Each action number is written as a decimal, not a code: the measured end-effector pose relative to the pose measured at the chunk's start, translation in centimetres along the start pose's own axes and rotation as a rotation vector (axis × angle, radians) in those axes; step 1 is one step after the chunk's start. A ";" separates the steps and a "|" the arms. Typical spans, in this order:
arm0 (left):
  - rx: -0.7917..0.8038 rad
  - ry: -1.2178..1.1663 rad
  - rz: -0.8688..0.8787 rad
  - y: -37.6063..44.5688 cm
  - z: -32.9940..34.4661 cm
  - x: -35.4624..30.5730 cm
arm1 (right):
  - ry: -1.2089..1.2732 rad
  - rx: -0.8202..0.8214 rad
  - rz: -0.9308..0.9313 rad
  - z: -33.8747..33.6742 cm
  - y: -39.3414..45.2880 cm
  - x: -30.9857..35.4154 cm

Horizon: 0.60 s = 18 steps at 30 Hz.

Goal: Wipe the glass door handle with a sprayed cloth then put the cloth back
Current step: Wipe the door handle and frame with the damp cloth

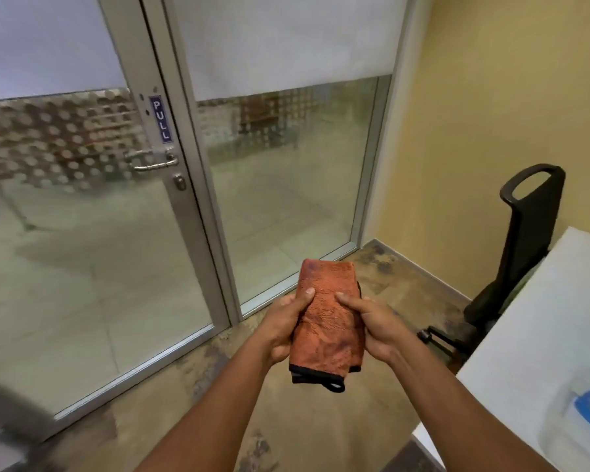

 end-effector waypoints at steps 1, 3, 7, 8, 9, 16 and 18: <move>-0.027 -0.008 0.021 -0.1 -1.0 -0.6 | -0.016 0.020 0.005 1.1 0.6 0.2; -0.083 -0.018 0.060 -0.3 -2.8 -1.8 | -0.044 0.058 0.018 3.2 1.9 0.6; -0.194 -0.010 0.111 -0.2 -6.2 -4.2 | -0.105 0.133 0.035 7.3 4.9 1.5; -0.223 -0.004 0.125 0.1 -7.1 -4.7 | -0.113 0.151 0.040 8.2 5.7 1.8; -0.250 0.000 0.140 0.4 -8.0 -5.2 | -0.119 0.168 0.048 9.2 6.5 2.1; -0.362 -0.001 0.224 4.9 -12.4 -9.4 | -0.180 0.264 0.059 14.9 12.3 6.4; -0.406 0.000 0.244 6.6 -13.0 -11.0 | -0.195 0.278 0.064 16.3 13.9 8.1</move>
Point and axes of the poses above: each hand's wrist, its own y-axis towards the middle knuckle, its own z-axis out of the palm, x = y × z, the point moved 3 cm from there along y, towards the middle knuckle, and after that the axes turned 13 degrees about z, right-handed, at the moved point
